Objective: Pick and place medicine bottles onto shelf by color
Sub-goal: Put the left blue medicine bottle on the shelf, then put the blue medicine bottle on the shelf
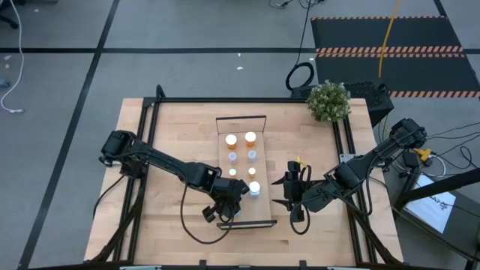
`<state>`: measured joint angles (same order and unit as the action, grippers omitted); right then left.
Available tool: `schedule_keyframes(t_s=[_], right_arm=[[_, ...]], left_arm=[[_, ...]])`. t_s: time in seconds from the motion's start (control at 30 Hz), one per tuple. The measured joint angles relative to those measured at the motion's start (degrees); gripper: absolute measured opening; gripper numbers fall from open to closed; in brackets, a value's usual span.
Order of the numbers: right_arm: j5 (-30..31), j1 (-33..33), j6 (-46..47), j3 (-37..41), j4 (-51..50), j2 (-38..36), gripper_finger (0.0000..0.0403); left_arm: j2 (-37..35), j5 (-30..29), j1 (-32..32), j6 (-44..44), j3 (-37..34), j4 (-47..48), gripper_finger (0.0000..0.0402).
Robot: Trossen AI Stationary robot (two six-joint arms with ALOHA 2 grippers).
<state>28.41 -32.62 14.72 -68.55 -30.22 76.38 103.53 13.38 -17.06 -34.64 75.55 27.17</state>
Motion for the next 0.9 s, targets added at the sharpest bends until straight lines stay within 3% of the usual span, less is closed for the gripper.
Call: schedule_keyframes(t_s=[0.33,0.9], right_arm=[[0.0,0.0,0.0,0.0,0.0,0.0,0.0235],[-0.1,0.0,-0.2,0.0,0.0,0.0,0.0235]], left_arm=[[0.0,0.0,0.0,1.5,0.0,-0.3,0.0219],[-7.2,-4.7,-1.6,3.4,-0.1,0.7,0.0225]])
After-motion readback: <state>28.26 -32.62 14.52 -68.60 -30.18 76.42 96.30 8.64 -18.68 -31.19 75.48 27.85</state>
